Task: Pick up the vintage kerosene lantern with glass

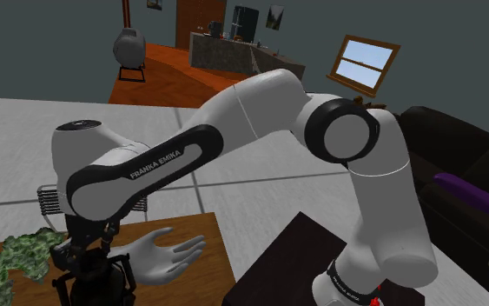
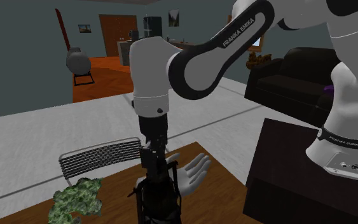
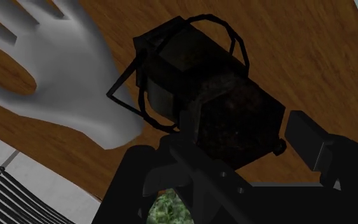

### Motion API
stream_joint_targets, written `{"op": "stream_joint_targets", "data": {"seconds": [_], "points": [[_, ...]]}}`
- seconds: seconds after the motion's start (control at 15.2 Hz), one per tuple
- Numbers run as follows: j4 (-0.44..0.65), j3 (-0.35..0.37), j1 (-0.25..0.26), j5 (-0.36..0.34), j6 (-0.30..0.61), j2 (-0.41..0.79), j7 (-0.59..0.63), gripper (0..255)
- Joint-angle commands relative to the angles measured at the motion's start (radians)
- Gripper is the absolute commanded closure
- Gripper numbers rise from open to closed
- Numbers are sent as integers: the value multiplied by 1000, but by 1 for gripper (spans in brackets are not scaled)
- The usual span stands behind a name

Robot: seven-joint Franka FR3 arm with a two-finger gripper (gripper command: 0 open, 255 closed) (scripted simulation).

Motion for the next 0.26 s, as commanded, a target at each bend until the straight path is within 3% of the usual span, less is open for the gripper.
{"op": "stream_joint_targets", "data": {"seconds": [0.0, 0.2], "points": [[10, 3, 0, 3, -18, -13, 2, 255], [13, 5, -1, 5, -29, -21, 2, 255]]}}
